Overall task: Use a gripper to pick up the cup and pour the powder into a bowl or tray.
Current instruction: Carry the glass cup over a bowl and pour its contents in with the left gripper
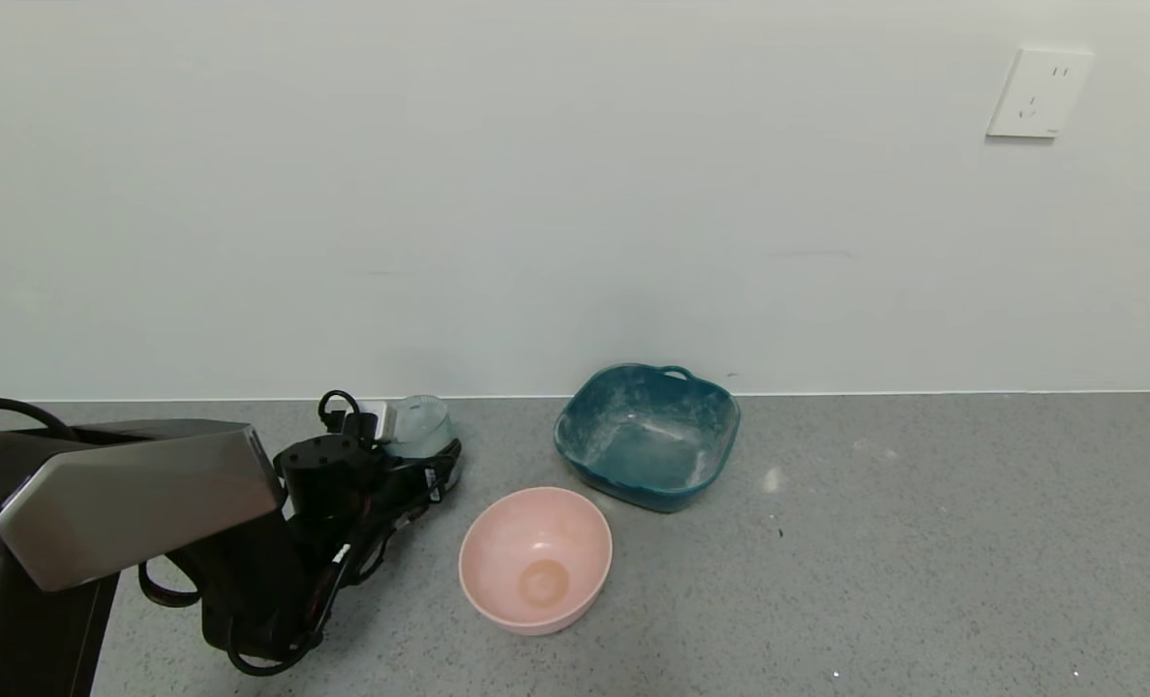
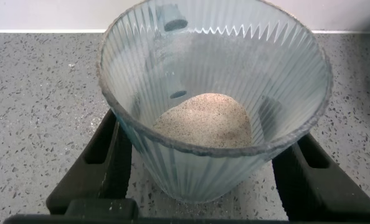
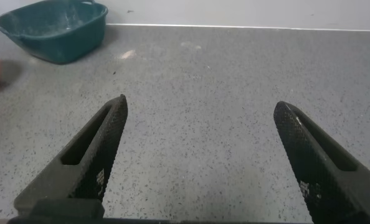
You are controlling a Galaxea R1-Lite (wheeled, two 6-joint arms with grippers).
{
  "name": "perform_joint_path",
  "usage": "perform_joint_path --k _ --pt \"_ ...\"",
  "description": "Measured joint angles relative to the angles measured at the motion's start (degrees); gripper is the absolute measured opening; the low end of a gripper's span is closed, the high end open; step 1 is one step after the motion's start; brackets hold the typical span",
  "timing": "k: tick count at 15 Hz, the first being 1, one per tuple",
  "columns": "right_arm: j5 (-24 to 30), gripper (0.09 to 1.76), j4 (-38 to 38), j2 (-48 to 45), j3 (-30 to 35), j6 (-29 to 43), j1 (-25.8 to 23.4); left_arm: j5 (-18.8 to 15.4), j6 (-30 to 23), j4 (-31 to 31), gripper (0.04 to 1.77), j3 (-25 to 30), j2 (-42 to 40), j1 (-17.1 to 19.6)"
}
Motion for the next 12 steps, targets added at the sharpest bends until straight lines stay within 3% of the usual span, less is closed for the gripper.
perform_joint_path --k 6,12 --pt "0.00 1.71 0.00 0.00 0.00 0.00 0.00 0.33 0.17 2.88 1.30 0.05 -2.01 0.00" --pt "0.00 1.71 0.00 0.00 0.00 0.00 0.00 0.29 1.74 17.46 1.29 -1.93 -12.81 -0.74"
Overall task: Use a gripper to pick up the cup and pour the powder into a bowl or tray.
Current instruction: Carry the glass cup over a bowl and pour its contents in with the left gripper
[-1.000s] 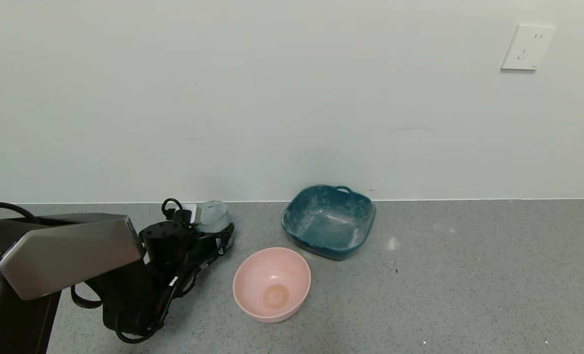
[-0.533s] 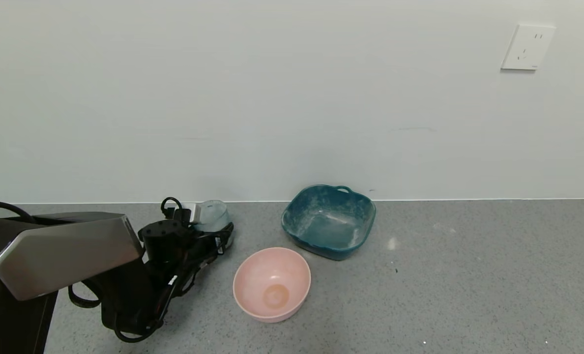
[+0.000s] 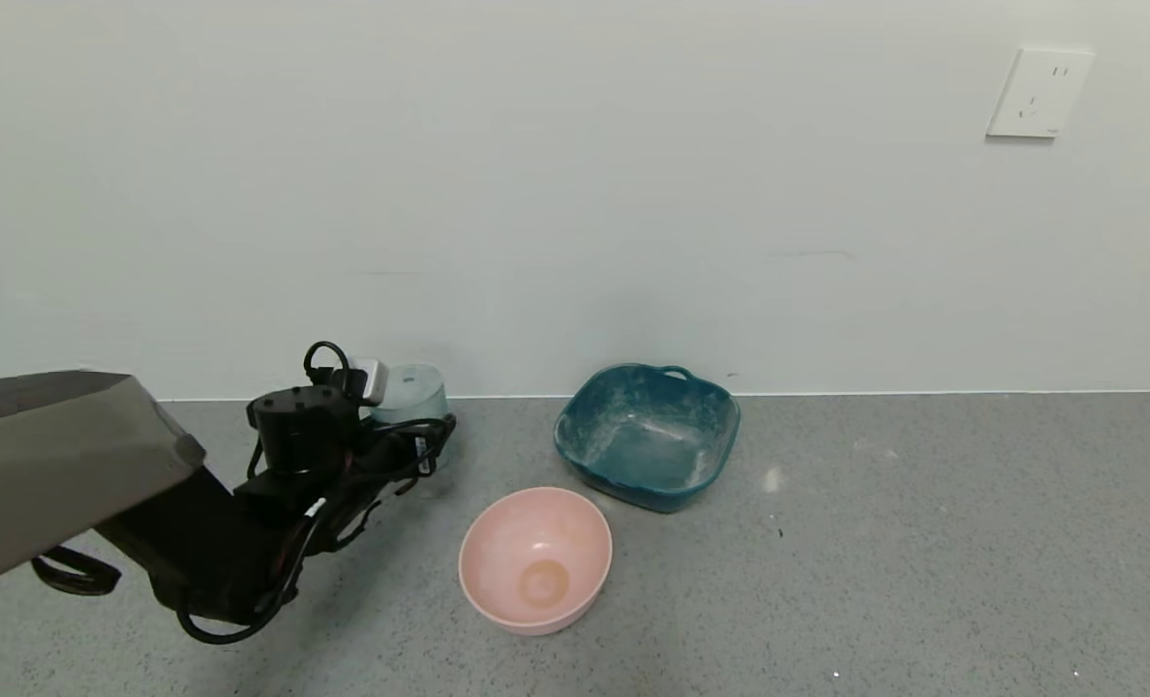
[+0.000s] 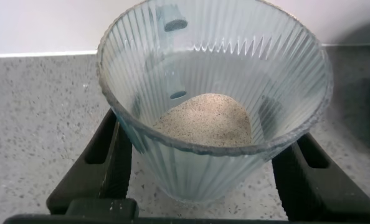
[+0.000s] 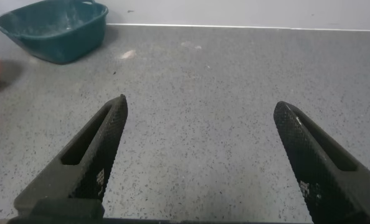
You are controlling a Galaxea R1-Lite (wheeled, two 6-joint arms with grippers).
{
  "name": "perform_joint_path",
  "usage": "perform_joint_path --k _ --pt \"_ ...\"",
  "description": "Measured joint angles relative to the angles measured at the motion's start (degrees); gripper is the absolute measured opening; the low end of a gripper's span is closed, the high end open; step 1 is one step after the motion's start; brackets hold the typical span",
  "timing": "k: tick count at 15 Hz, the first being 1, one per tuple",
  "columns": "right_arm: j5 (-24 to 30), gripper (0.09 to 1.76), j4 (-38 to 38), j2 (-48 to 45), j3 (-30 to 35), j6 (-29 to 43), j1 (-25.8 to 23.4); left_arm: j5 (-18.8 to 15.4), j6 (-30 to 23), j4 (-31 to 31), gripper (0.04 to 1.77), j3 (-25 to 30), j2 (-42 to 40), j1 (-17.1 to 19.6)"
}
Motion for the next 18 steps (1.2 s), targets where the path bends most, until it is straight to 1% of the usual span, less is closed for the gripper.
perform_joint_path --k 2,4,7,10,13,15,16,18 --pt "0.02 1.71 0.00 0.00 0.00 -0.02 0.02 0.00 2.19 6.28 1.29 -1.69 -4.50 -0.90" --pt "0.02 1.71 0.00 0.00 0.00 -0.02 0.02 0.00 5.47 10.67 1.29 -3.17 -8.00 -2.10" --pt "0.00 1.71 0.02 0.00 0.00 -0.02 0.00 0.00 13.10 13.51 1.29 -4.08 -11.86 -3.23" --pt "0.02 1.71 0.02 0.00 0.00 -0.02 0.00 -0.07 18.35 15.96 1.29 -4.25 -15.03 -4.35" --pt "0.00 1.71 0.00 0.00 0.00 -0.05 0.00 -0.40 24.00 22.98 1.29 -4.11 -18.58 -5.49" --pt "0.02 1.71 0.00 0.00 0.00 -0.02 0.00 -0.07 26.64 26.01 1.29 -3.75 -20.52 -6.80" --pt "0.02 1.71 0.00 0.00 0.00 -0.02 0.00 1.22 28.79 27.72 1.29 -3.56 -21.46 -7.61" --pt "0.02 1.71 0.00 0.00 0.00 -0.02 0.00 5.66 32.43 28.88 1.29 -3.12 -22.58 -9.12"
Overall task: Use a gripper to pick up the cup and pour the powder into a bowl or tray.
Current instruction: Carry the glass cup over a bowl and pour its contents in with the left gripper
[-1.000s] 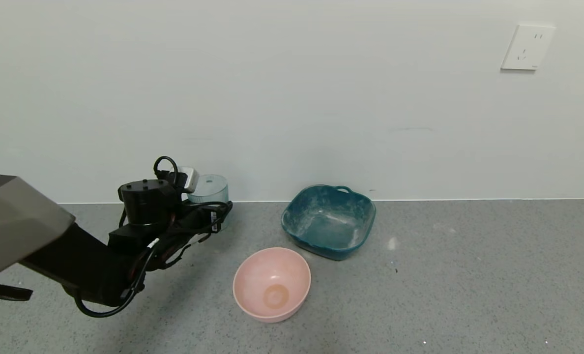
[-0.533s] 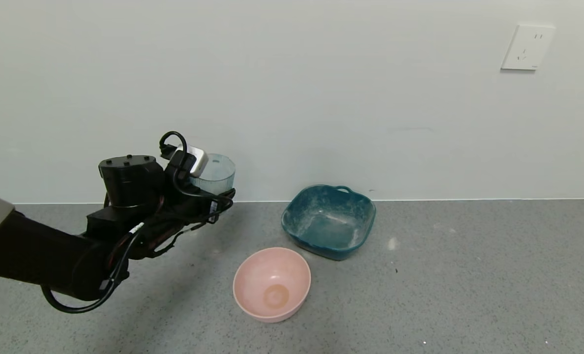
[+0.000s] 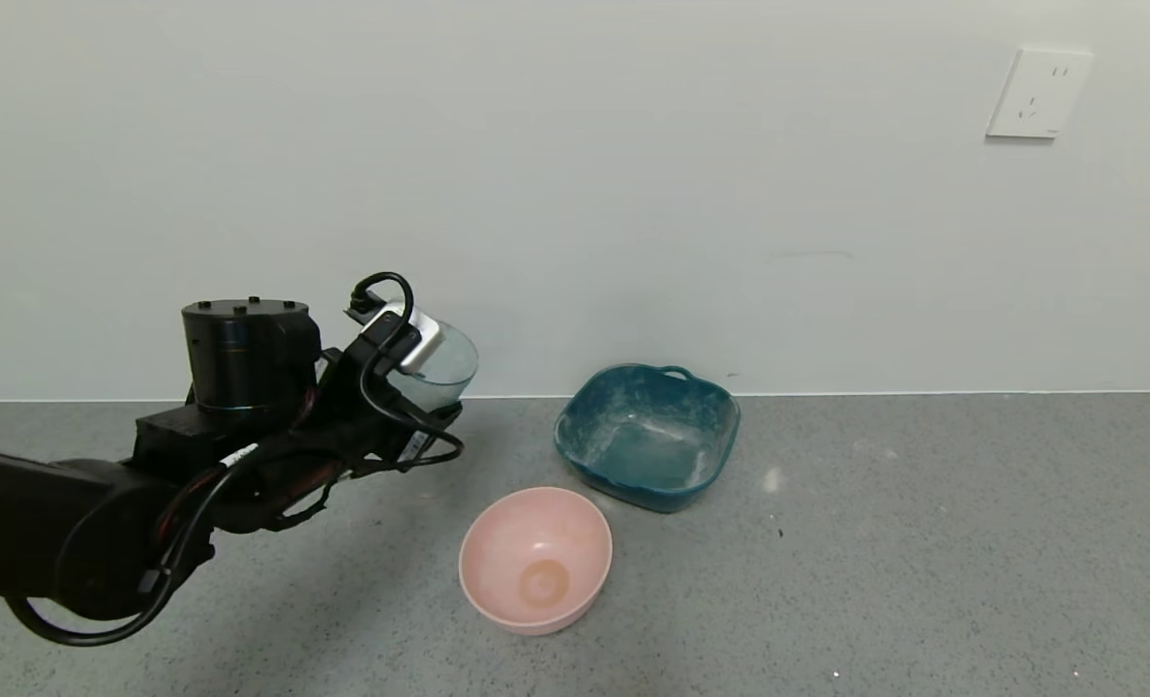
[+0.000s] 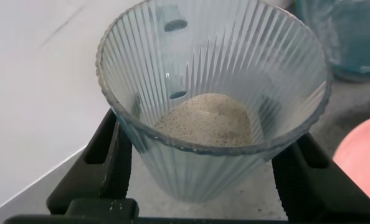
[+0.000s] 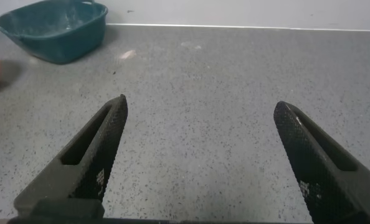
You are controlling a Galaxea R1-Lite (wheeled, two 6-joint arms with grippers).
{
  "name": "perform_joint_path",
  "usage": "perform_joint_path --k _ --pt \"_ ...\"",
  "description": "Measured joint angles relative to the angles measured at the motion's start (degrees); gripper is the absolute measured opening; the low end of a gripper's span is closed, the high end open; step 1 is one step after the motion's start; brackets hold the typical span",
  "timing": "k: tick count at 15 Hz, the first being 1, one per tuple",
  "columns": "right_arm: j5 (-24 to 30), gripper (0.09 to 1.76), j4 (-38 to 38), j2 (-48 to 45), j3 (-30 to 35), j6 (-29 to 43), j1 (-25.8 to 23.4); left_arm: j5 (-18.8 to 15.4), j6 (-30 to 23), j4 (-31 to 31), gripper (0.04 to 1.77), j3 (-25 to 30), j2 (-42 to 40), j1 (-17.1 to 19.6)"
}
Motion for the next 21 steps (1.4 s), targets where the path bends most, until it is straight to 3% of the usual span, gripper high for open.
perform_joint_path --k 4,7,10,17,21 --pt "-0.02 1.71 0.02 0.00 0.00 0.02 0.02 7.56 7.78 -0.11 1.29 2.04 -1.07 -4.58" --pt "-0.02 1.71 0.00 0.00 0.00 0.02 0.00 9.18 12.02 -0.24 1.29 3.01 -1.38 -7.78" --pt "0.00 1.71 0.00 0.00 0.00 0.02 0.02 13.03 16.27 0.02 1.29 4.22 -1.44 -9.92" --pt "0.00 1.71 0.02 0.00 0.00 0.02 0.00 15.17 25.67 0.09 1.29 6.67 -1.22 -11.89" --pt "-0.02 1.71 0.02 0.00 0.00 0.00 0.02 15.10 33.66 0.00 1.29 7.45 -1.11 -12.32"
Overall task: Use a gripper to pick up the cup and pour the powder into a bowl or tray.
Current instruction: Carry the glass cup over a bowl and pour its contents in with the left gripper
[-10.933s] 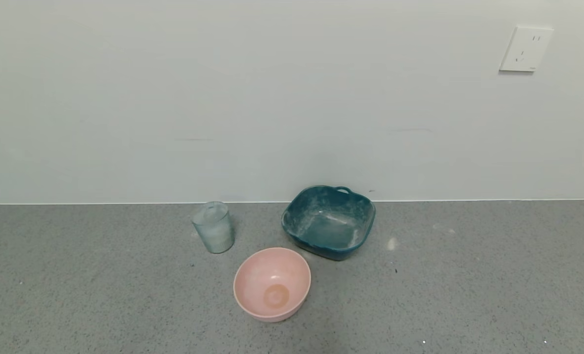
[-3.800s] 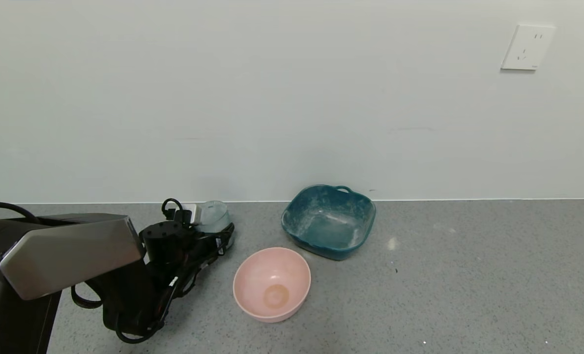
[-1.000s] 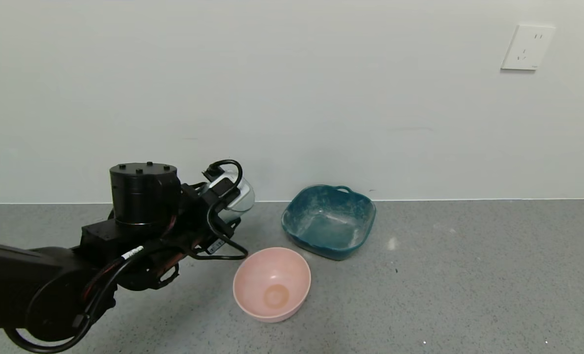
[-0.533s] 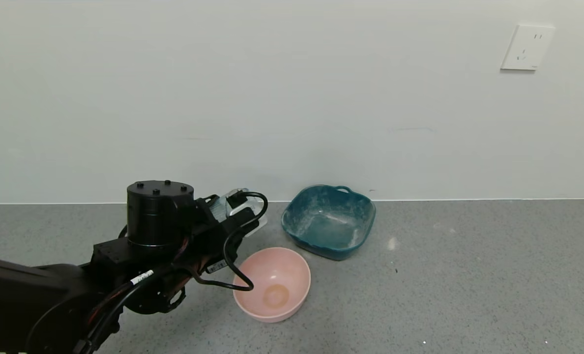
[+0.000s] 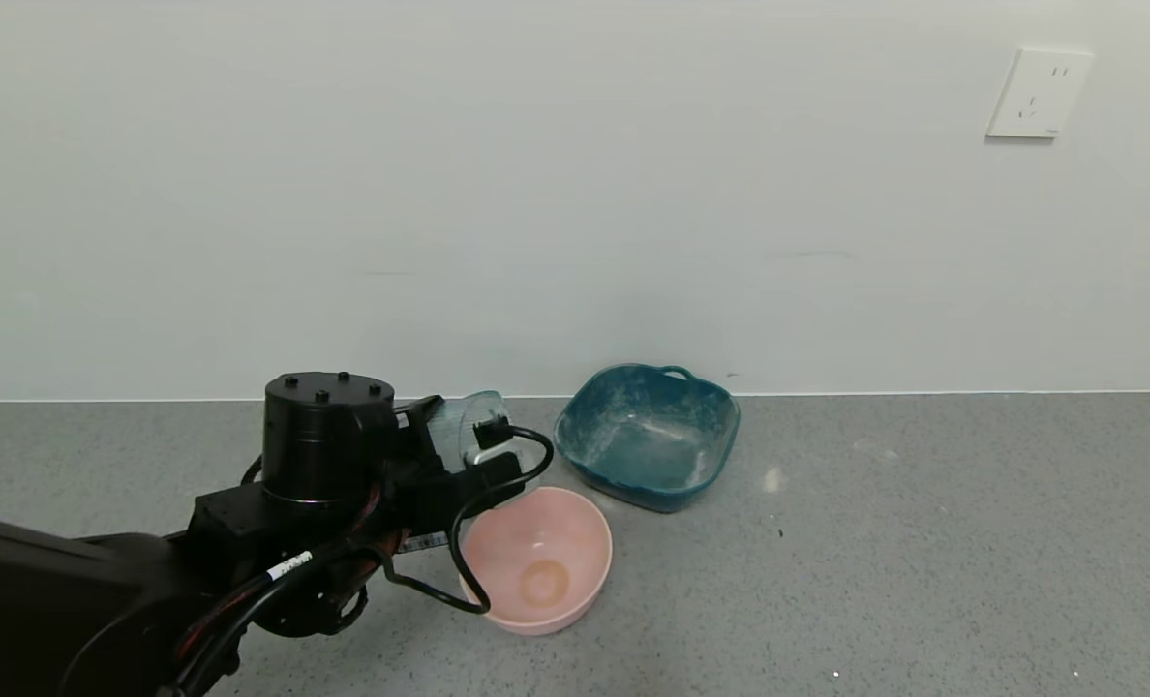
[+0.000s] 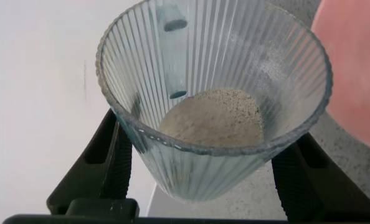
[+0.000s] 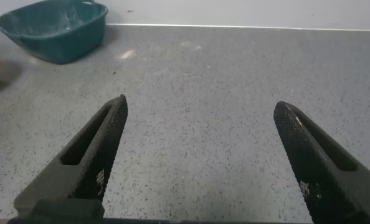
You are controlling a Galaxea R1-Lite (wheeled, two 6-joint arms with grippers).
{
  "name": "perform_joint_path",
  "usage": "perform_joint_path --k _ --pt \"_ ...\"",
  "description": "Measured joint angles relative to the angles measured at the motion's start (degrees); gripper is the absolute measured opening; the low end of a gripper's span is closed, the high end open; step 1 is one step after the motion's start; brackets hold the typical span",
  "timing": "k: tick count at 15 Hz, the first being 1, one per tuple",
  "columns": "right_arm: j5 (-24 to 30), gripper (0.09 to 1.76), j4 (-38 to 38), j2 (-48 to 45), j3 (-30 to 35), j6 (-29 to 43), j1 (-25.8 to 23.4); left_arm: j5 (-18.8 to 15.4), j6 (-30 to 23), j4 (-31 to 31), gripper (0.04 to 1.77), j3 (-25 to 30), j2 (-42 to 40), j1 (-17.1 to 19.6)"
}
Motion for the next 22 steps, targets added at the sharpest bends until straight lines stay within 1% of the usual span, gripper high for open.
perform_joint_path --k 2,8,12,14,17,21,22 --pt "0.00 1.71 -0.02 0.00 0.00 0.00 -0.02 0.00 3.51 -0.22 1.29 0.79 0.02 -0.05" --pt "0.00 1.71 0.00 0.00 0.00 0.02 -0.02 0.02 9.20 -0.30 1.29 1.45 0.61 -0.33" --pt "0.02 1.71 -0.02 0.00 0.00 0.02 -0.02 0.33 14.53 -0.33 1.29 1.32 1.24 -1.00" --pt "0.02 1.71 -0.02 0.00 0.00 0.00 0.00 2.04 16.43 -0.33 1.29 1.15 1.46 -1.82" --pt "0.00 1.71 -0.02 0.00 0.00 0.00 -0.02 2.69 18.58 -0.11 1.29 1.12 1.55 -2.89" --pt "0.00 1.71 0.00 0.00 0.00 0.00 -0.02 4.91 21.36 0.15 1.29 1.48 1.63 -3.64" --pt "0.02 1.71 -0.02 0.00 0.00 0.02 -0.02 5.90 22.19 0.13 1.29 1.49 1.63 -3.86"
